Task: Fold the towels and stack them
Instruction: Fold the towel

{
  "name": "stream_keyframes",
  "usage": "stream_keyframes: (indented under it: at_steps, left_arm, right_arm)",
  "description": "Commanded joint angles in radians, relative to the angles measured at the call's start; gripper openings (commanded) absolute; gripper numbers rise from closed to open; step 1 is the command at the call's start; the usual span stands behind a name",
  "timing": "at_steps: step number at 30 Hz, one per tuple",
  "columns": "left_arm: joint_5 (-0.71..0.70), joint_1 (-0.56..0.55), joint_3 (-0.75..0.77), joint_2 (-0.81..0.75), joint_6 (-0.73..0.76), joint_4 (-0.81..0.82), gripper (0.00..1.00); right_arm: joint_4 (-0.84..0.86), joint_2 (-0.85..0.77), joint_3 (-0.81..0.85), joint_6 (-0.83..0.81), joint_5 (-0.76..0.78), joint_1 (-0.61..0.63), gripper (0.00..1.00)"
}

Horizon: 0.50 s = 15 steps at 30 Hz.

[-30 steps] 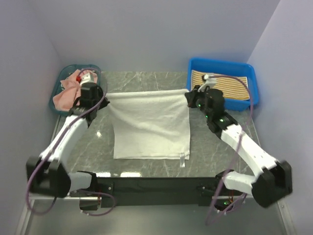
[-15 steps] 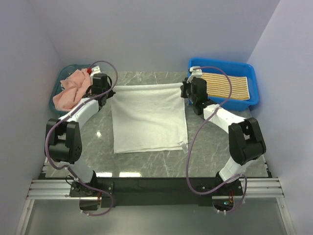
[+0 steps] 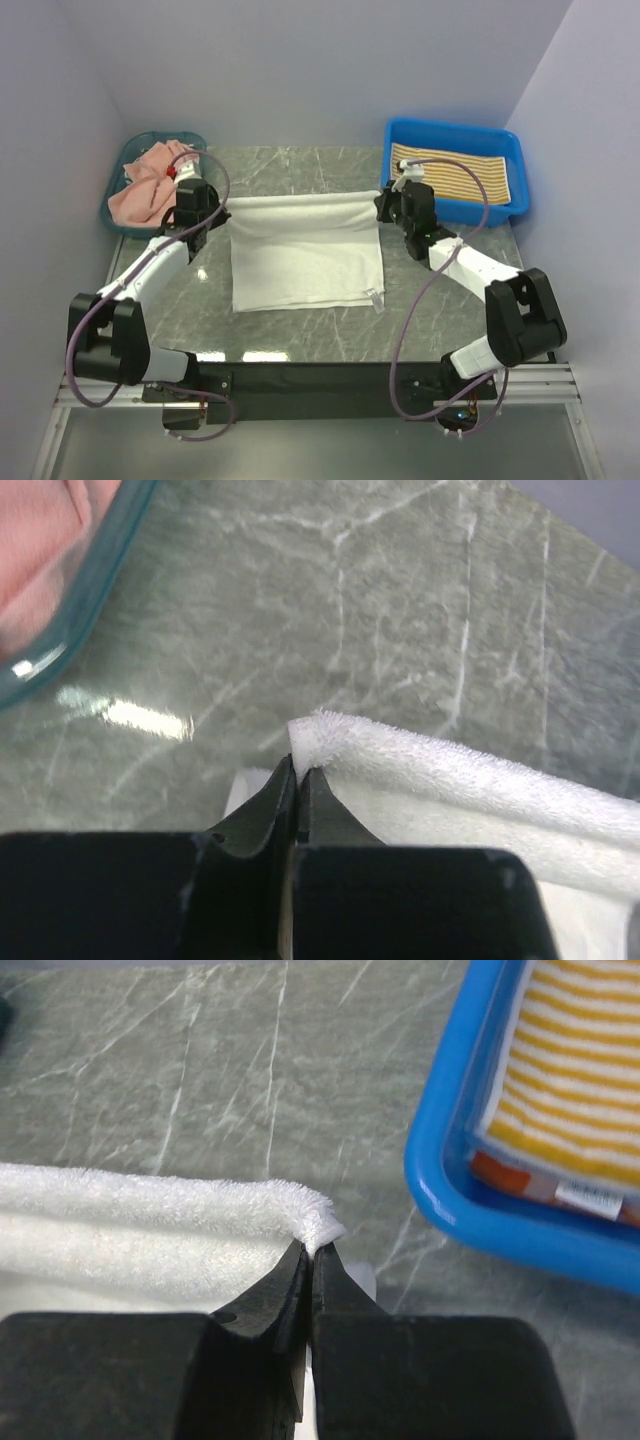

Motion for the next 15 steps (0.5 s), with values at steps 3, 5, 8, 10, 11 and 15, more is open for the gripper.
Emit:
stream_keyframes:
  at_steps: [3,5,8,10,11,15]
  left_arm:
    - [-0.012,0.029,-0.111,-0.121,-0.066,-0.055,0.04]
    - [0.005,0.029,-0.146,-0.151,-0.082,-0.070,0.05]
    - [0.034,0.027,-0.177,-0.190,-0.096,-0.087,0.06]
    - [0.049,0.027,-0.183,-0.207,-0.100,-0.108,0.06]
    - [0.052,0.027,-0.189,-0.224,-0.103,-0.127,0.06]
    - [0.049,0.027,-0.212,-0.263,-0.119,-0.148,0.06]
  right_arm:
    - [-0.061,-0.139,-0.099,0.067,0.133,-0.037,0.00]
    - [-0.082,-0.185,-0.135,0.090,0.141,-0.035,0.00]
    - [-0.114,-0.229,-0.166,0.110,0.145,-0.037,0.00]
    - [-0.130,-0.257,-0.177,0.125,0.161,-0.038,0.00]
    - [-0.156,-0.268,-0.185,0.148,0.173,-0.037,0.00]
    - [-0.161,-0.307,-0.228,0.185,0.153,-0.037,0.00]
